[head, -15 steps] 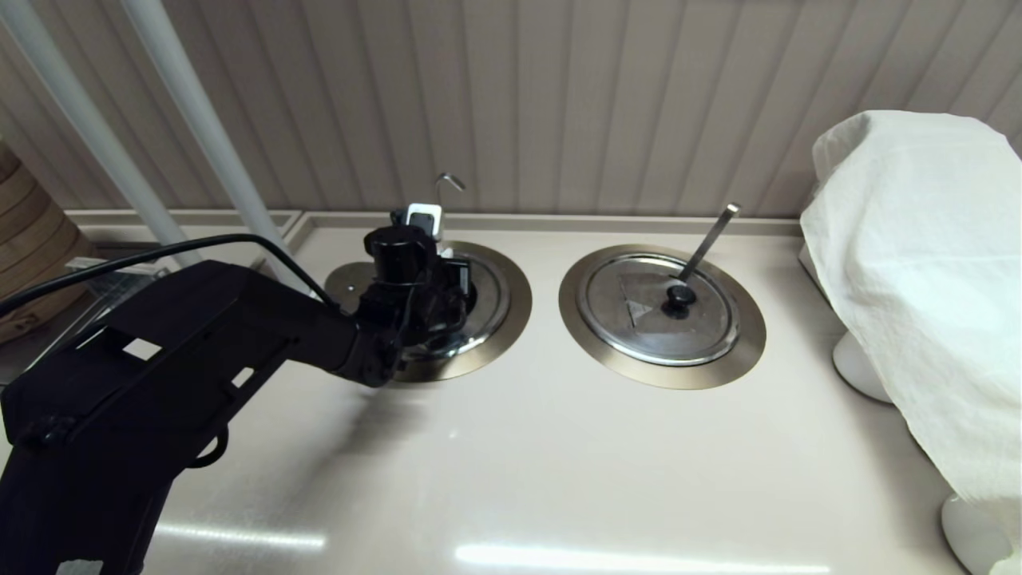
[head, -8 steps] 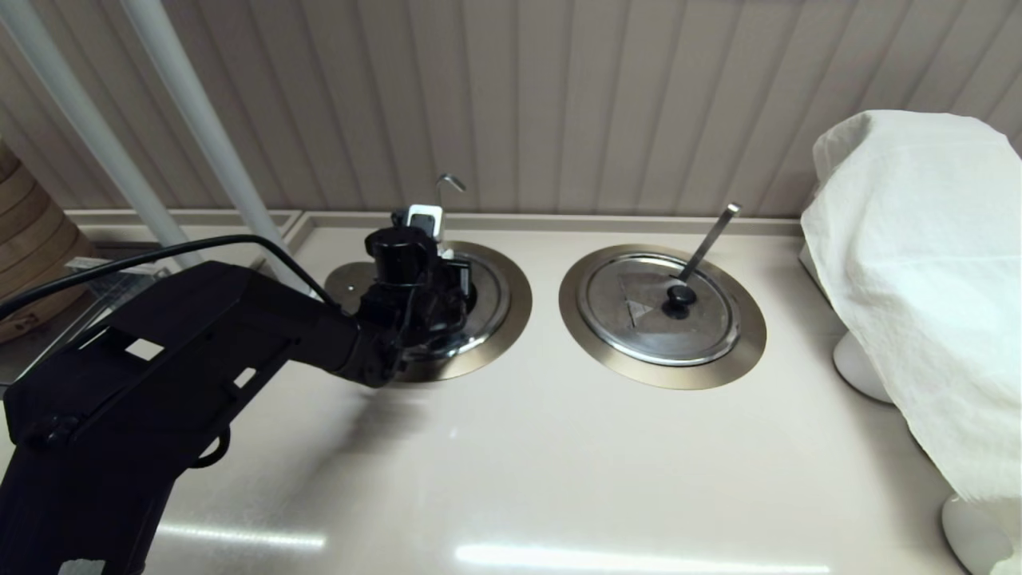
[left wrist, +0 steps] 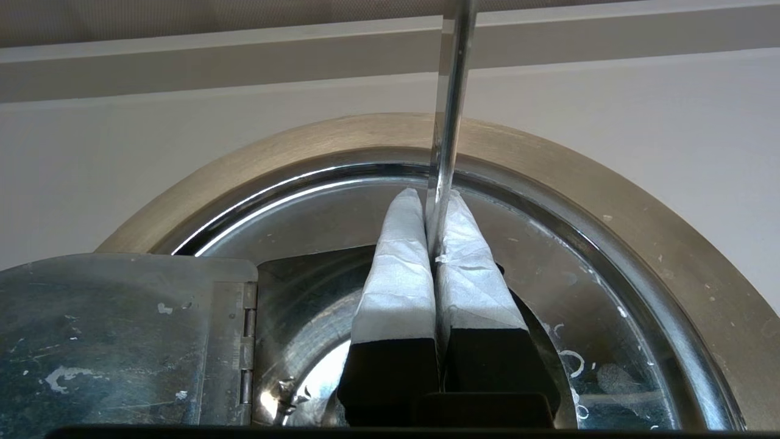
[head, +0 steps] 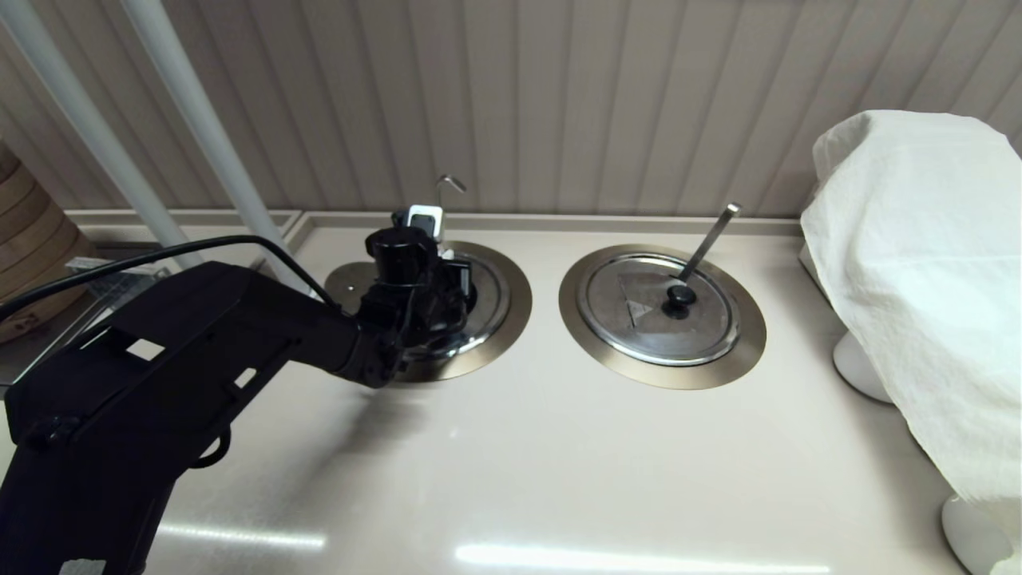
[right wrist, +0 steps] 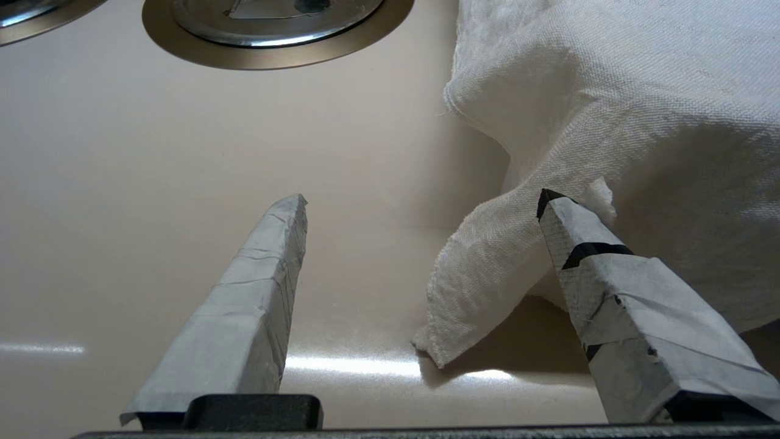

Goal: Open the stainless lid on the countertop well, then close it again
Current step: Stir with a spoon

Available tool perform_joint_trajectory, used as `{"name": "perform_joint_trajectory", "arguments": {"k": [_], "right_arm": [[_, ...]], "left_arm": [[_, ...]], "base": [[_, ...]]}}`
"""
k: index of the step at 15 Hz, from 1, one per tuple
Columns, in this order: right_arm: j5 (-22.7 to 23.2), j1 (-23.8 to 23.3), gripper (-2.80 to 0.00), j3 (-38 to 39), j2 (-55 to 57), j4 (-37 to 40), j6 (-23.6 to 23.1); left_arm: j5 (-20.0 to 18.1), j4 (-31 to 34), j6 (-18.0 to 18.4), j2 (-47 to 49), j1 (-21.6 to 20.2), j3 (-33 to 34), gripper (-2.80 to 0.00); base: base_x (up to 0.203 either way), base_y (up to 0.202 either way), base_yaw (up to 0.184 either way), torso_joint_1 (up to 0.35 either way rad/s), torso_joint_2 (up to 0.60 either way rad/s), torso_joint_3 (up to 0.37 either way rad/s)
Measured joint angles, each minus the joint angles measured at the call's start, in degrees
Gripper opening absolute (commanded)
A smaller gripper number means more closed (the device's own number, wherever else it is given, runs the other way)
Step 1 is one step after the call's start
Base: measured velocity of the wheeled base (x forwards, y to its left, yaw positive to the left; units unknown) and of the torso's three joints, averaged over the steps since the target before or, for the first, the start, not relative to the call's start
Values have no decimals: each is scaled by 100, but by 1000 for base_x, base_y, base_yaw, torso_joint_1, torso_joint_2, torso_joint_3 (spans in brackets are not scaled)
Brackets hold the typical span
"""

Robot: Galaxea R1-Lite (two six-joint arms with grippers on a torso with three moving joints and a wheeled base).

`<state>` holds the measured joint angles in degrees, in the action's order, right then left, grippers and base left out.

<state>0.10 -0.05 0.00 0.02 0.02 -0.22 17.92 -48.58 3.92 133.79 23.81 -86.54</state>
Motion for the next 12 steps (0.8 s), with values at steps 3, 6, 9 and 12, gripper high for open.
{"name": "perform_joint_trajectory", "arguments": {"k": [3, 6, 9, 12], "right_arm": [[-5, 5, 0, 0, 0, 0, -2], [-4, -2, 0, 0, 0, -2, -2], [-2, 0, 0, 0, 0, -2, -2], [-2, 5, 0, 0, 0, -2, -2]], "left_arm": [[125, 0, 7, 71, 2, -95, -280], [155, -2, 2, 121, 2, -205, -280], [153, -8, -7, 107, 20, -232, -280], [159, -9, -17, 105, 136, -240, -280]], "base": [[0, 0, 0, 0, 0, 0], [0, 0, 0, 0, 0, 0], [0, 0, 0, 0, 0, 0], [0, 0, 0, 0, 0, 0]]}}
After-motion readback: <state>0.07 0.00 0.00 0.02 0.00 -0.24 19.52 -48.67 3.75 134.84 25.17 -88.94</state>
